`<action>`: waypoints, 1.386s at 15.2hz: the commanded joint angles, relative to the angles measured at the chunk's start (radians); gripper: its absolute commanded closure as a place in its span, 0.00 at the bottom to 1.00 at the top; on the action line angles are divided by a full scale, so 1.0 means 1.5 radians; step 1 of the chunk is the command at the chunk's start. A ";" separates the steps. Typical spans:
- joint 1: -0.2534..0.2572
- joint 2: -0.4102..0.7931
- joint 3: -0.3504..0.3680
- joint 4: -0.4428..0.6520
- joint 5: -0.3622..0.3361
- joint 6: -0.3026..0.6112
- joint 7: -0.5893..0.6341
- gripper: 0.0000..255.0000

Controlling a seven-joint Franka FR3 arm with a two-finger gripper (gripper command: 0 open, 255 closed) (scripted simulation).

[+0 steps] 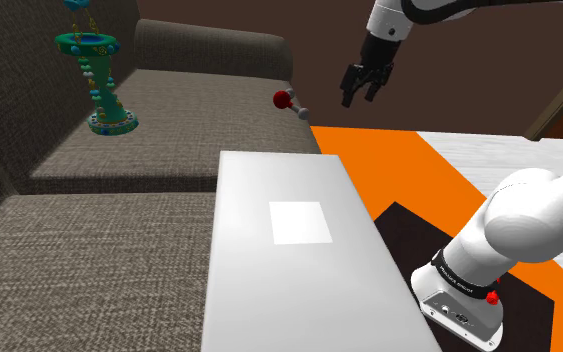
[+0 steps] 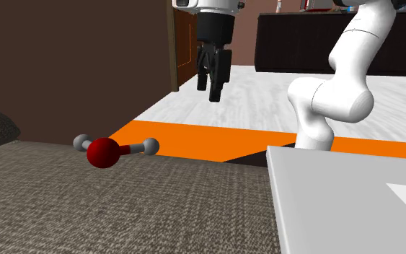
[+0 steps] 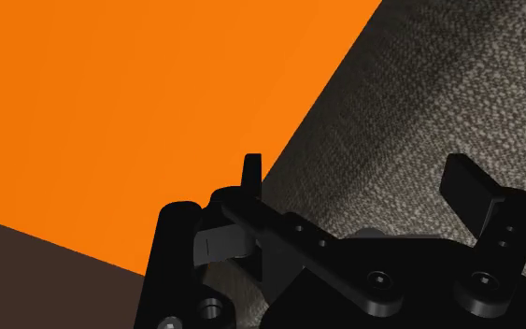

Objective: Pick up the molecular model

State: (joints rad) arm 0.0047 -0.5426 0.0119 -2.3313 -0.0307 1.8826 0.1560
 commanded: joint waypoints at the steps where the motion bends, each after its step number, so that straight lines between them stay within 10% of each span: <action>1: 0.001 0.042 0.003 0.020 0.005 0.038 0.009 0.00; 17: 0.008 0.386 0.023 0.284 0.017 0.232 0.080 0.00; 21: 0.008 0.394 0.023 0.257 0.016 0.267 0.080 0.00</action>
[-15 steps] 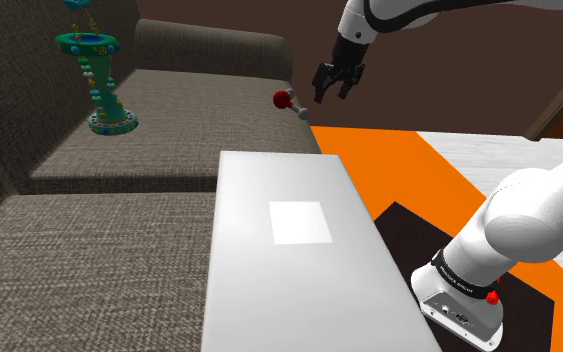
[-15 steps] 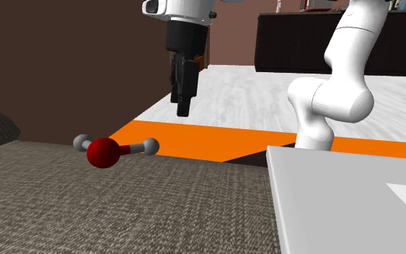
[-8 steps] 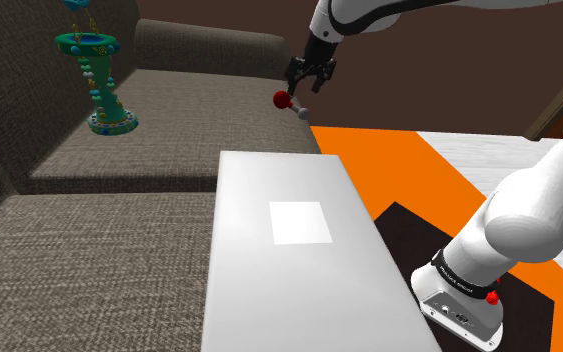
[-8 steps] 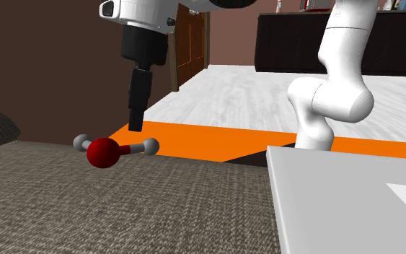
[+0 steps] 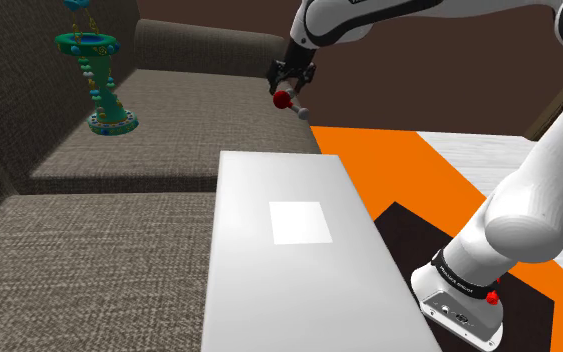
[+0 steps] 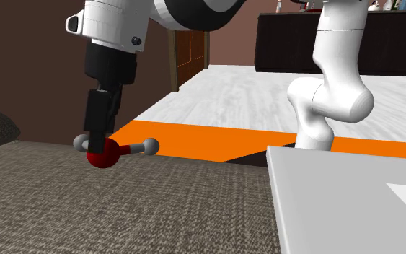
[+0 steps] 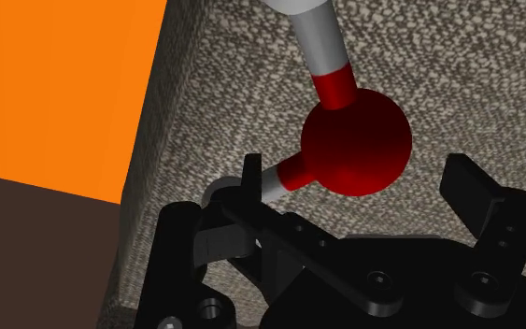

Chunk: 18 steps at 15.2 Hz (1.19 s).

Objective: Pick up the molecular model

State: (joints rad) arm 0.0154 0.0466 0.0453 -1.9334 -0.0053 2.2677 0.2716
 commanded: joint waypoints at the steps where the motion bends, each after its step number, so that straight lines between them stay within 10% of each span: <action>1: 0.001 0.004 0.001 -0.014 -0.001 0.019 0.003 0.00; 5: 0.001 0.010 0.001 -0.029 -0.002 0.041 0.004 0.00; 6: 0.001 0.010 0.001 -0.030 -0.002 0.041 0.003 1.00; 18: 0.001 0.003 0.001 -0.011 -0.001 0.015 0.003 1.00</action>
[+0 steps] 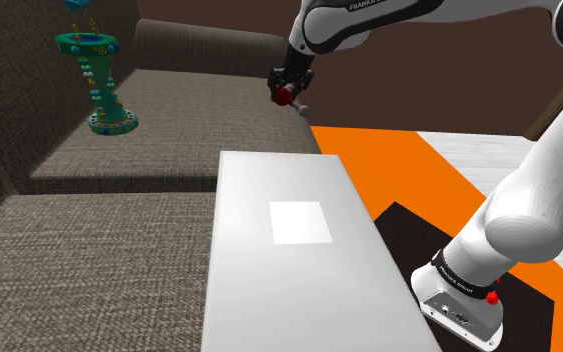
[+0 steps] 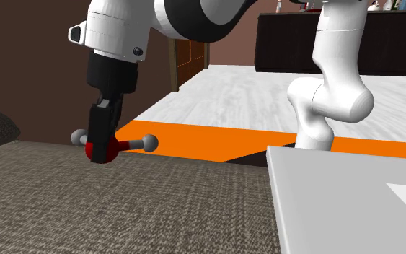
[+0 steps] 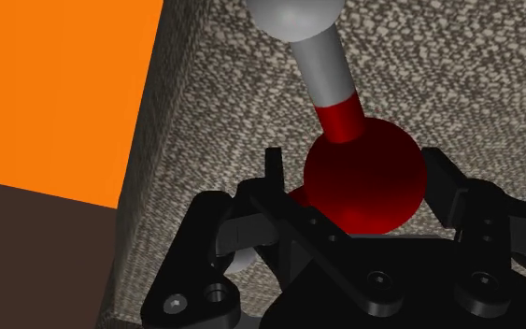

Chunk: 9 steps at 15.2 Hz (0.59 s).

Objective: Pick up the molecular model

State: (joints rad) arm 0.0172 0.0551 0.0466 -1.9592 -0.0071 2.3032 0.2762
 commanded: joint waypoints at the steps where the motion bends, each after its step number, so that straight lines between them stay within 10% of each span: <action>1: 0.000 -0.005 0.000 0.012 0.000 -0.017 0.000 1.00; 9: 0.000 -0.019 0.000 0.068 0.001 -0.087 -0.001 1.00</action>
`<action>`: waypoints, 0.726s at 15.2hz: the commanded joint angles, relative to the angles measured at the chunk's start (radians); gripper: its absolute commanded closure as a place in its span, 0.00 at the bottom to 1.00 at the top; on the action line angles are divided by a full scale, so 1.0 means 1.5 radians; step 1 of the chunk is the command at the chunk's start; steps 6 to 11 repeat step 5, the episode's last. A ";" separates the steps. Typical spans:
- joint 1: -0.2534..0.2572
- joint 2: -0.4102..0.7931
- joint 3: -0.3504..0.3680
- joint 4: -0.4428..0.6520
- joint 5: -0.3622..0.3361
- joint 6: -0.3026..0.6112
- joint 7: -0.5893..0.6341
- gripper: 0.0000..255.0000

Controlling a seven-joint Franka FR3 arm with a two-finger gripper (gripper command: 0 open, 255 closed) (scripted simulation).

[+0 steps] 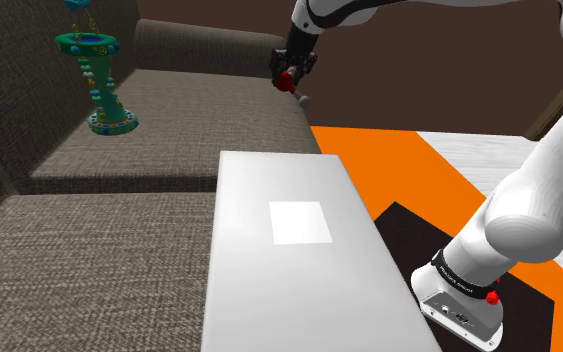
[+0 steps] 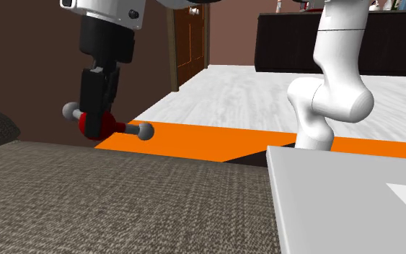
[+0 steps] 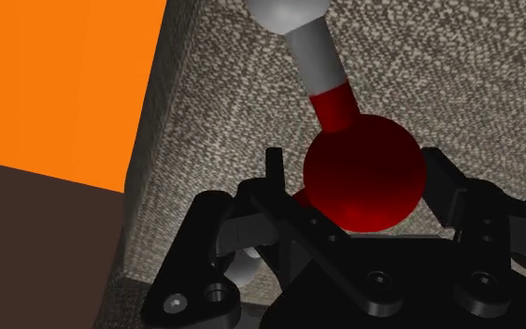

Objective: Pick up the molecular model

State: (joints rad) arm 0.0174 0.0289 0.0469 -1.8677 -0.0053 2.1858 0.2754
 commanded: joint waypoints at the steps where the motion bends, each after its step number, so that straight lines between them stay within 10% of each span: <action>1: 0.000 -0.002 0.000 0.015 0.000 -0.017 0.000 1.00; 11: 0.000 -0.004 0.000 0.032 0.000 -0.036 0.000 1.00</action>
